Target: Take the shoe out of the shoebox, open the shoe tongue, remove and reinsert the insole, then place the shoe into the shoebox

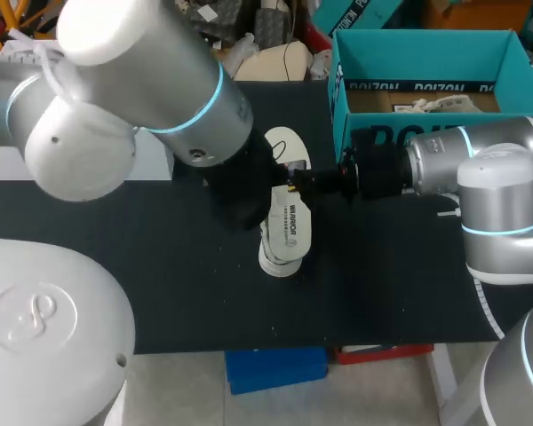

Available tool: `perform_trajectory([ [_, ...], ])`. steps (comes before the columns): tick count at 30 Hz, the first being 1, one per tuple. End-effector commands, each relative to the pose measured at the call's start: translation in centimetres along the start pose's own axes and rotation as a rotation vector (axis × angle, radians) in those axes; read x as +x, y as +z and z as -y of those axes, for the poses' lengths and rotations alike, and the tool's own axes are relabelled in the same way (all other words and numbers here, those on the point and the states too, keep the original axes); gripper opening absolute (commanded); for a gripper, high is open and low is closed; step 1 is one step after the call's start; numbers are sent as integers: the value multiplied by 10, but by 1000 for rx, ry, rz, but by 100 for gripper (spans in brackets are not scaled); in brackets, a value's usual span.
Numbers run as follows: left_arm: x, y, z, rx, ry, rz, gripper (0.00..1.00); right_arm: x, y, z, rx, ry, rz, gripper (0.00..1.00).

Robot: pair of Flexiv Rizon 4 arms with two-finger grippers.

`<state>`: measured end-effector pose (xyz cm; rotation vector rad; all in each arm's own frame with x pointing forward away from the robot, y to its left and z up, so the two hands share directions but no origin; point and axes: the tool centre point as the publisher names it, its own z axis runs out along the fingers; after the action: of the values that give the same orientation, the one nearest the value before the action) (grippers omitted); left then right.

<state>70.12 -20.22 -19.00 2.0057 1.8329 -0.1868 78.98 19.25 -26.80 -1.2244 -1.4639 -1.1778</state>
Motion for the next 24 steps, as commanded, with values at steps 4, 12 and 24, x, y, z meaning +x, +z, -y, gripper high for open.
perform_trajectory([
  [4,-3,13,-1,1,-18,-846,100,0,1,0,-2,0,2,0],
  [12,2,24,3,-44,-25,-741,100,0,1,0,-2,0,2,0],
  [24,12,38,-3,-116,-95,-588,100,0,1,0,-2,0,2,0],
])
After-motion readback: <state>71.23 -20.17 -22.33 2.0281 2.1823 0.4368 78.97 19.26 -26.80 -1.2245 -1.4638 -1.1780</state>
